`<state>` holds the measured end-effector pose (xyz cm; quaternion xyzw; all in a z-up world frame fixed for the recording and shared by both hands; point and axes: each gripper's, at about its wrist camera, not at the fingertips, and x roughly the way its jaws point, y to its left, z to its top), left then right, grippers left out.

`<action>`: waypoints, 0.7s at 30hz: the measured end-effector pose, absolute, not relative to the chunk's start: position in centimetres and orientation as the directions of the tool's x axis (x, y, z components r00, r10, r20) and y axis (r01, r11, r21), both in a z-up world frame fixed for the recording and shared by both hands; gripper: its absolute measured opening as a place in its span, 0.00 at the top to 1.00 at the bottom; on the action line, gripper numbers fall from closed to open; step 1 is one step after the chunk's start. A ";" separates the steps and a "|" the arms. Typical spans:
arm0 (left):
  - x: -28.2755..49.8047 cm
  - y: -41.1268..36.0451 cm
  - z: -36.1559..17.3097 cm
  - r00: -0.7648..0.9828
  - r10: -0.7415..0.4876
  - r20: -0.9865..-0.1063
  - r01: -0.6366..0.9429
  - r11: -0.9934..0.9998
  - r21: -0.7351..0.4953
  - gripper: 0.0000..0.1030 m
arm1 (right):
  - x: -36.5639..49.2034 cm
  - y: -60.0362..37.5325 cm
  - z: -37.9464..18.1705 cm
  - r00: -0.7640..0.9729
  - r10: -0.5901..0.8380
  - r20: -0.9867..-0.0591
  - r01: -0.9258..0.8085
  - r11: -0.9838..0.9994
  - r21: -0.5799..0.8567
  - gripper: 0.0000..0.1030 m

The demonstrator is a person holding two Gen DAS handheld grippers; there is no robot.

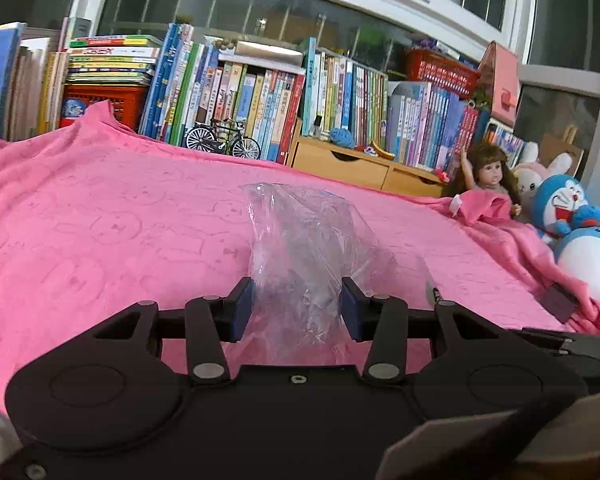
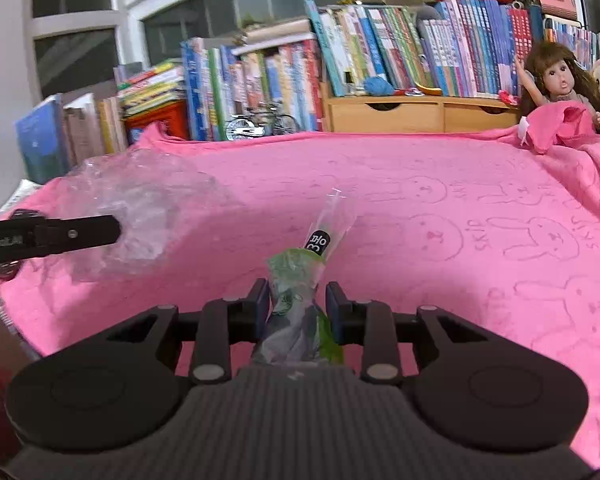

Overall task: Collect trash
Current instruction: 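Carry the clear bag and green packet past the towel edge over the bin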

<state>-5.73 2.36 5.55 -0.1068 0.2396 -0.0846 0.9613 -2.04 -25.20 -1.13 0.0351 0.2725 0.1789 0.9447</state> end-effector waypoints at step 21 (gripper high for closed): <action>-19.5 4.5 4.3 0.745 -0.248 -0.620 0.178 0.969 -0.174 0.58 | -15.0 -24.8 -5.8 0.670 0.410 -0.619 -0.301 0.912 0.279 0.67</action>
